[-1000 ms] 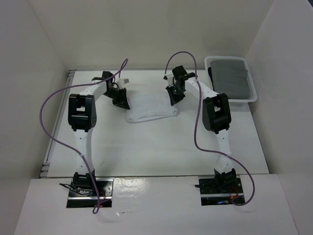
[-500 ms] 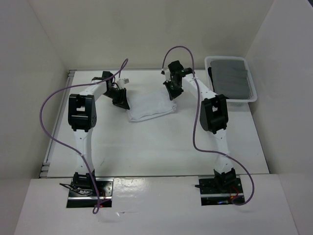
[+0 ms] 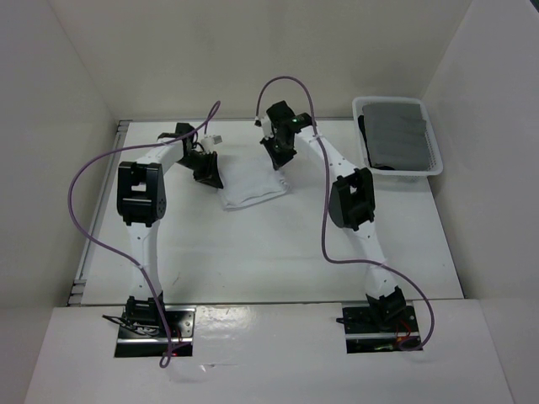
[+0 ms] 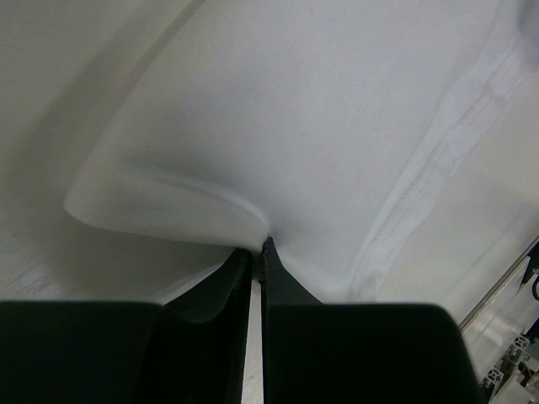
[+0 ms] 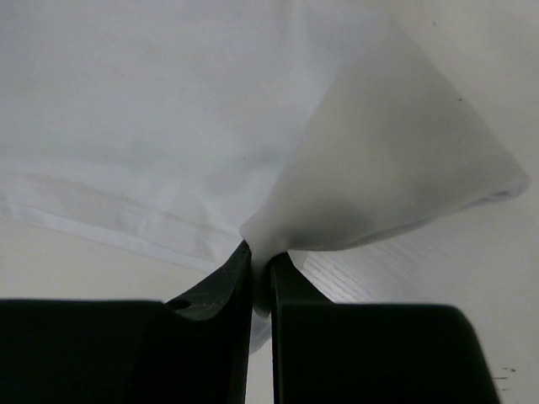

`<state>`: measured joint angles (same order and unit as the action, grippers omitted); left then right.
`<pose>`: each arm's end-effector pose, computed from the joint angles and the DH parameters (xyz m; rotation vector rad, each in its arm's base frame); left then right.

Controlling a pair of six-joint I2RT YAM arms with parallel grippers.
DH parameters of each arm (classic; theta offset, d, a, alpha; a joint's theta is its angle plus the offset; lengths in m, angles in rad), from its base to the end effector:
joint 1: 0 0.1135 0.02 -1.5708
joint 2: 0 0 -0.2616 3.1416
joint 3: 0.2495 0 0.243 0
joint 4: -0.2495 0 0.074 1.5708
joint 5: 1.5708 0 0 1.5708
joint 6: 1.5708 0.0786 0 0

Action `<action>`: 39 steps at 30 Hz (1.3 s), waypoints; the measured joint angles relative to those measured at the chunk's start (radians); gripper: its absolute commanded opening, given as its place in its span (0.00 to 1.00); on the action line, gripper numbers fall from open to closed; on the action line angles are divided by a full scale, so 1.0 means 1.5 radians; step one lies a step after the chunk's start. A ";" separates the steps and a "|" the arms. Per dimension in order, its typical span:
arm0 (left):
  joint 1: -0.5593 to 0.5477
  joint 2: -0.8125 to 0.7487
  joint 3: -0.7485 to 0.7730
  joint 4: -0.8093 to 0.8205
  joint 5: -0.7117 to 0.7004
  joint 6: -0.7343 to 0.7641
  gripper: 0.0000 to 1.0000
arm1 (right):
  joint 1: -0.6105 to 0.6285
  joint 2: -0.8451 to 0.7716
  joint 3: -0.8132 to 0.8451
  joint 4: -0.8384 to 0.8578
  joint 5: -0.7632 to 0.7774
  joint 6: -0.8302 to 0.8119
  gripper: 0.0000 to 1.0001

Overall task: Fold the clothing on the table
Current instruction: Fold the skirt

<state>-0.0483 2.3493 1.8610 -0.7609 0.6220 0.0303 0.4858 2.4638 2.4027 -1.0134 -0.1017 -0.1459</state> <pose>0.4806 -0.0691 0.1115 0.2468 2.6927 -0.8719 0.4693 0.2568 0.1892 -0.8584 2.5165 0.2473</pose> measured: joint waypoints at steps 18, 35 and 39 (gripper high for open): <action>0.006 -0.008 -0.018 0.004 0.009 0.000 0.08 | 0.064 0.001 0.031 -0.023 -0.009 -0.003 0.00; 0.008 -0.021 -0.044 0.005 0.015 0.000 0.08 | 0.094 0.008 0.137 -0.031 -0.074 -0.003 0.00; 0.009 -0.024 -0.050 0.005 0.016 0.001 0.08 | 0.098 0.036 0.172 -0.031 -0.094 -0.003 0.00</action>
<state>-0.0349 2.3131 1.7866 -0.7532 0.6453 0.0311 0.6331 2.5175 2.6610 -1.0595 -0.2428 -0.1501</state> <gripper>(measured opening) 0.102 0.114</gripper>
